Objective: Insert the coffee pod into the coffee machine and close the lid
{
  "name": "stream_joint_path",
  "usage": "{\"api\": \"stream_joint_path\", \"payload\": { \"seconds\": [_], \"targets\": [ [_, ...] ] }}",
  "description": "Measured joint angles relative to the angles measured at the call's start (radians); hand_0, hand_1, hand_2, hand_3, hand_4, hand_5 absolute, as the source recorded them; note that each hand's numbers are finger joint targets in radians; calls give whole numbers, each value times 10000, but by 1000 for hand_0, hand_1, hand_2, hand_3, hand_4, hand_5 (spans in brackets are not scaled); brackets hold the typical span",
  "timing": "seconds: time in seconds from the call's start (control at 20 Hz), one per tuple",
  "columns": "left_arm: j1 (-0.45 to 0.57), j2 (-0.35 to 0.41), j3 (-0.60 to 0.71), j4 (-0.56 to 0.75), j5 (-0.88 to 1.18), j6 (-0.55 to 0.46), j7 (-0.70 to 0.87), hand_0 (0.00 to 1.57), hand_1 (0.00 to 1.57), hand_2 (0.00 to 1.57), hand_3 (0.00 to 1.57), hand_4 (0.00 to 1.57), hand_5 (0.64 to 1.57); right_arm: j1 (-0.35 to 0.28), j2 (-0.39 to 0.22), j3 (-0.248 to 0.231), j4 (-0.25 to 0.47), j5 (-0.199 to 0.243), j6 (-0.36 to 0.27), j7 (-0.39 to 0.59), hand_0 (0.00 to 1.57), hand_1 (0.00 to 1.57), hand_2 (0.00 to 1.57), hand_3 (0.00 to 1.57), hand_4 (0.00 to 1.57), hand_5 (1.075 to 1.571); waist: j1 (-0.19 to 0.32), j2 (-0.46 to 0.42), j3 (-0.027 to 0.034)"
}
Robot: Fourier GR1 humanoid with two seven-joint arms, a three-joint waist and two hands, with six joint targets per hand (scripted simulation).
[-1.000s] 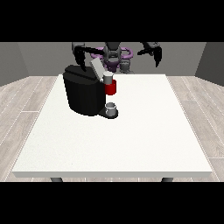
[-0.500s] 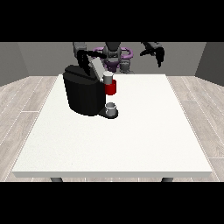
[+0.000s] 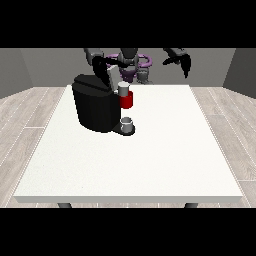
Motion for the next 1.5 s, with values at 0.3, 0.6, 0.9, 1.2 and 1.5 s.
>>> {"api": "stream_joint_path", "payload": {
  "seconds": [0.3,0.6,0.9,1.2,1.5],
  "targets": [
    [-163,-41,-157,-48,-44,38,212,0,0,0,0,363,1571,-583,-232,98,69,327,-143,564,0,0,0,0,0,1571,167,251,52],
    [-371,-94,-302,14,-161,105,160,0,0,0,0,319,1571,-833,-427,346,-165,924,-436,1014,0,0,0,0,87,1571,311,511,94],
    [-558,-256,-725,-81,-289,-35,127,0,0,0,0,331,1571,-1245,-960,375,-229,1549,-645,1752,0,0,0,0,274,1571,894,794,177],
    [-934,-414,-921,-57,-378,14,30,0,0,0,0,439,1571,-1423,-1406,256,-675,1900,-643,2690,0,0,0,0,146,1571,1338,1145,259],
    [-1451,-396,-1057,-23,-386,-141,21,0,0,0,0,424,1571,-1718,-2008,46,-910,2295,-532,3141,0,0,0,0,0,1571,1965,1596,366]
  ]
}}
